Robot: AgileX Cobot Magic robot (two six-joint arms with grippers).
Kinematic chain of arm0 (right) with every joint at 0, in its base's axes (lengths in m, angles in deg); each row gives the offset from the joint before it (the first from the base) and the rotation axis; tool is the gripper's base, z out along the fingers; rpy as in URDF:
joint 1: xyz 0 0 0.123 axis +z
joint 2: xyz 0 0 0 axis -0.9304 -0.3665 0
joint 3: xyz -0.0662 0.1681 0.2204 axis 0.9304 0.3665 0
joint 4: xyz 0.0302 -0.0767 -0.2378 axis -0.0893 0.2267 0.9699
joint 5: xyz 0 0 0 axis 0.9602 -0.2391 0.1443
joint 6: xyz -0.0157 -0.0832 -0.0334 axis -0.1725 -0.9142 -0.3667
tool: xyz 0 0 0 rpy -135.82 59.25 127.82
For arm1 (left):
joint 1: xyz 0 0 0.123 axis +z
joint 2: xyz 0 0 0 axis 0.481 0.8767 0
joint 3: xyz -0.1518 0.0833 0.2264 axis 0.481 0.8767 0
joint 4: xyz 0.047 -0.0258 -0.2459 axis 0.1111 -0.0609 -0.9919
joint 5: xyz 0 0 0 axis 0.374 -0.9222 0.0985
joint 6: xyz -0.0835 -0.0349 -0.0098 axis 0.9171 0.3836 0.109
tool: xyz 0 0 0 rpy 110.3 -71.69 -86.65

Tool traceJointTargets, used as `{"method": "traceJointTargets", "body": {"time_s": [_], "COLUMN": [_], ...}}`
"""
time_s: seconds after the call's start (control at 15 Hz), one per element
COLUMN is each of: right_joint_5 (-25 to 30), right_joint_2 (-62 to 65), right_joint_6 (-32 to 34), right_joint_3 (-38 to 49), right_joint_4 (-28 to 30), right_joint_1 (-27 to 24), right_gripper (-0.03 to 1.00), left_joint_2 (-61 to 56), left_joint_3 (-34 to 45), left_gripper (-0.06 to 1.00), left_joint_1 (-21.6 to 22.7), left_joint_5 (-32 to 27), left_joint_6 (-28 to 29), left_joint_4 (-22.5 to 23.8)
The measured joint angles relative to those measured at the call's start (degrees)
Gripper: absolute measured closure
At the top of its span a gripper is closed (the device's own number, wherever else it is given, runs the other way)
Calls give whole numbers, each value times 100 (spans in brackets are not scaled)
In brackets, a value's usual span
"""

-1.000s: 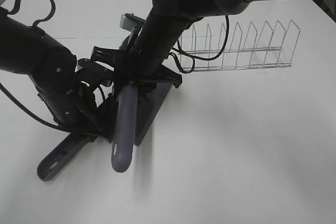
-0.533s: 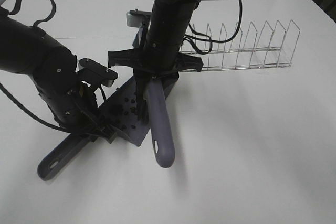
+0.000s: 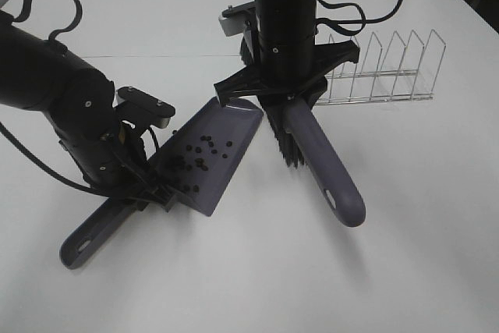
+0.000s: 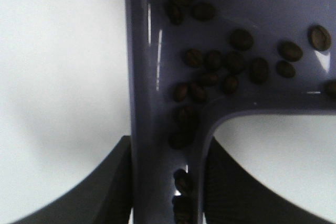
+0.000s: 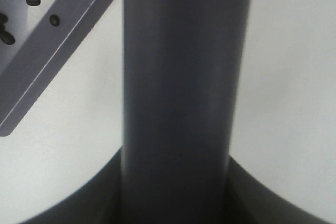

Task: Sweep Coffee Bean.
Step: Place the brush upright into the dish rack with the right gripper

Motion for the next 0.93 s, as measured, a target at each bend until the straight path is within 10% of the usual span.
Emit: {"method": "traceJointTargets", "body": {"time_s": [0.47, 0.93], "right_joint_5": [6, 6], "right_joint_2": [453, 1335], "right_joint_6": [-453, -1066], "right_joint_3": [0, 1215], "right_joint_4": [-510, -1163], "right_joint_1": [-126, -1318], "right_gripper": [67, 67], "left_joint_2": [0, 0], "left_joint_3": [0, 0], "left_gripper": [63, 63], "left_joint_1": [0, 0], "left_joint_5": [6, 6], "left_joint_6": [0, 0], "left_joint_4": [-46, -183]}}
